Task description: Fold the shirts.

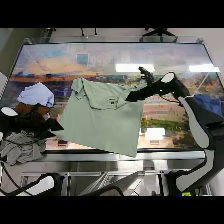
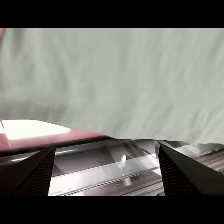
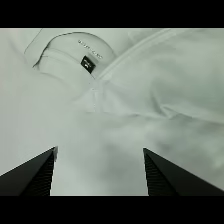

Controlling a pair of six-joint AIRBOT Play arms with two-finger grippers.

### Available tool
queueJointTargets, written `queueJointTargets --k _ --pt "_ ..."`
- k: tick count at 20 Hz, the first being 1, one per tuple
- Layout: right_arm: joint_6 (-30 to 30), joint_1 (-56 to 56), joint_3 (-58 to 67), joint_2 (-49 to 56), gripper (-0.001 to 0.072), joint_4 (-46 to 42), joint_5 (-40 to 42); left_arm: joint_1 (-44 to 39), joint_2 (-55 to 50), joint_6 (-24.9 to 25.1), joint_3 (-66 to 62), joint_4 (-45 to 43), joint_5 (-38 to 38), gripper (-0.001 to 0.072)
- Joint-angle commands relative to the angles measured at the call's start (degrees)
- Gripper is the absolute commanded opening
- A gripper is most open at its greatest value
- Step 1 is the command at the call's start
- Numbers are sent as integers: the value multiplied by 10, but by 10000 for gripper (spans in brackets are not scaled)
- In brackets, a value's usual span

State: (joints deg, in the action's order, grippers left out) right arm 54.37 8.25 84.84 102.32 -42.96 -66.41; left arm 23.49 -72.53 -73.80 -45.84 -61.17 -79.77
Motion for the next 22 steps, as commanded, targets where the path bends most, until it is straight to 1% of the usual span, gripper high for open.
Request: queueJointTargets --k 1,3,5,8,10,11,12,13,14,15,16,17,18,19,20,21,22 --pt "14 38 3 31 611 -6 26 46 75 -19 74 -54 60 683" --pt "16 47 11 51 611 -6 36 61 87 -17 101 -52 103 683" --pt "22 54 24 72 610 -6 38 58 75 -17 106 -44 138 683" --pt "43 55 47 97 601 -6 41 26 18 -3 79 -17 159 683" --pt "47 56 54 102 600 -4 46 -5 -21 -4 44 -16 179 683" --pt "53 56 54 102 599 -4 52 -21 -36 -4 26 -16 187 650" --pt "53 56 54 102 592 -4 61 -37 -52 -4 5 -16 192 517" --pt "56 56 54 102 559 -4 69 -50 -65 -4 -10 -17 196 405" --pt "57 56 54 102 485 -3 77 -63 -77 -4 -23 -17 201 294" --pt "60 55 54 102 446 0 85 -73 -89 -4 -36 -18 202 214" --pt "73 55 55 102 408 6 98 -81 -103 -4 -50 -18 197 116" --pt "81 54 55 102 237 13 110 -87 -113 -4 -60 -18 193 94" --pt "81 53 55 102 201 23 123 -92 -122 -4 -67 -18 189 86" --pt "80 52 55 102 181 37 136 -94 -127 -4 -72 -18 182 15" --pt "80 49 56 102 48 49 142 -96 -130 -3 -73 -18 175 15" --pt "80 47 58 102 19 56 147 -97 -130 -3 -73 -23 170 15" --pt "80 43 61 101 19 56 148 -97 -129 -1 -73 -24 166 15"
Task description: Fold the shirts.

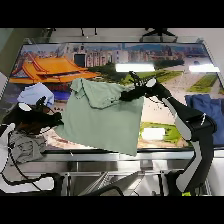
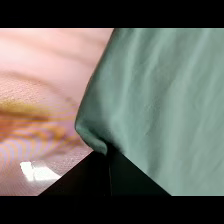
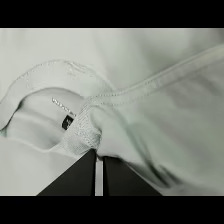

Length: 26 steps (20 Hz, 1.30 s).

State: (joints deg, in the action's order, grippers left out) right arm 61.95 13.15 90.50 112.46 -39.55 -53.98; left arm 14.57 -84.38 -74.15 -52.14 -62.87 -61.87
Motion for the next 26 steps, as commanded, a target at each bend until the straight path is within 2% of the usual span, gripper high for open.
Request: queueJointTargets --k 1,3,5,7,9,14,18,21,23,24,26 --pt "5 -12 5 -3 18 17 23 -7 -11 3 -10 -7 -14 15" --pt "15 -36 5 -21 17 -17 14 2 -11 8 -19 -17 -14 14" --pt "57 -72 5 -57 16 -87 -7 2 -11 4 -53 -81 -26 14" --pt "111 -110 3 -101 16 -175 -38 1 -14 0 -111 -132 -45 14" --pt "135 -142 -10 -138 16 -212 -76 -2 -40 2 -194 -134 -46 14" --pt "141 -154 -142 -248 16 -230 -115 -58 -200 54 -481 -137 -99 14" --pt "233 -170 -269 -347 17 -327 -104 -71 -348 50 -707 -141 -134 14" --pt "320 -184 -357 -407 17 -368 -75 -71 -363 47 -677 -127 -31 14" --pt "379 -185 -381 -421 17 -412 -34 -73 -355 47 -642 -83 38 14" --pt "392 -190 -380 -421 17 -433 0 -73 -354 48 -645 -59 52 14" --pt "375 -217 -370 -416 16 -429 99 -73 -354 56 -667 -32 63 14"
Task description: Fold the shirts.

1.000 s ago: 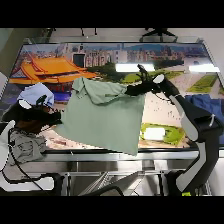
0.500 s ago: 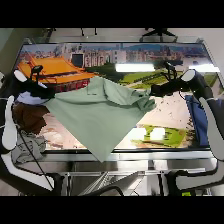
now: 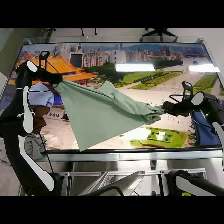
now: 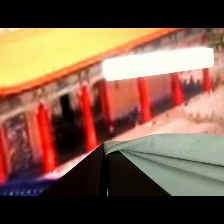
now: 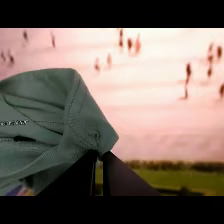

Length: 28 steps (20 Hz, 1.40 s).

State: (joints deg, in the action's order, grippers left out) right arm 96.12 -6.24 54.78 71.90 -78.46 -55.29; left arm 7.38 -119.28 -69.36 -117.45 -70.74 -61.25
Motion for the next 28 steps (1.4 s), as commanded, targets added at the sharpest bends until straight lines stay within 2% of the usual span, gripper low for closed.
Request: queueJointTargets --k 1,4,6,7,8,9,10,11,12,13,16,19,21,22,25,28 --pt "12 -35 -5 -8 17 -14 158 -1 -5 22 -24 67 60 15" --pt "-113 -43 3 -3 17 119 281 -3 -4 66 -26 144 64 15" --pt "-178 -43 3 0 19 185 305 -3 -3 70 -8 191 64 16" --pt "-189 -44 3 7 19 190 304 -3 -4 70 3 200 61 21" --pt "-198 -44 3 16 20 189 304 -3 -4 71 9 197 54 275" --pt "-209 -44 3 27 21 188 304 -3 -4 70 14 199 47 628" --pt "-216 -44 3 35 26 187 304 -3 -3 70 14 199 32 703" --pt "-223 -46 4 41 43 187 304 -3 1 70 14 198 12 704" --pt "-225 -51 4 43 245 187 304 1 9 67 14 197 -16 704" --pt "-225 -61 4 43 407 187 303 6 20 54 14 197 -48 703" --pt "-232 -118 22 43 421 179 216 32 59 -20 14 192 -185 704" --pt "-254 -200 35 43 421 180 67 41 83 -84 50 192 -332 703" --pt "-268 -249 35 47 405 181 -6 34 130 -92 166 183 -331 703" --pt "-274 -268 35 48 345 181 -28 25 158 -91 237 157 -321 703" --pt "-295 -294 31 54 345 181 -50 -6 230 -91 429 87 -277 703" --pt "-313 -288 31 85 347 209 -83 -32 273 -76 558 116 -207 703"
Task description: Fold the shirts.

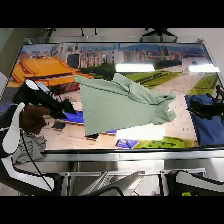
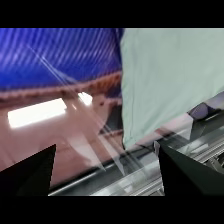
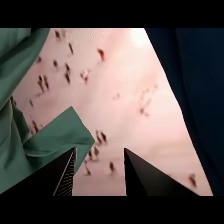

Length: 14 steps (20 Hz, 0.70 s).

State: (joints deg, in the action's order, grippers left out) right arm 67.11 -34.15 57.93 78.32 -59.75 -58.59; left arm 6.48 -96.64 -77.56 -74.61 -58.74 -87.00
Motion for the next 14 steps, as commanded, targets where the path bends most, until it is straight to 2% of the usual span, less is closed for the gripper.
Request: queueJointTargets --k 1,5,9,10,11,14 --pt "-29 -3 -1 33 346 32 -57 -36 50 13 156 16 72 703" --pt "-42 42 -1 80 348 35 -63 -98 40 37 204 78 137 703" --pt "-42 82 0 111 348 39 -48 -150 5 37 163 79 154 702" --pt "-45 87 0 114 348 46 -48 -158 1 38 147 78 151 644" --pt "-53 88 0 114 348 61 -47 -165 -1 38 131 78 150 472" --pt "-59 89 0 114 347 82 -35 -169 -1 38 98 78 148 109"
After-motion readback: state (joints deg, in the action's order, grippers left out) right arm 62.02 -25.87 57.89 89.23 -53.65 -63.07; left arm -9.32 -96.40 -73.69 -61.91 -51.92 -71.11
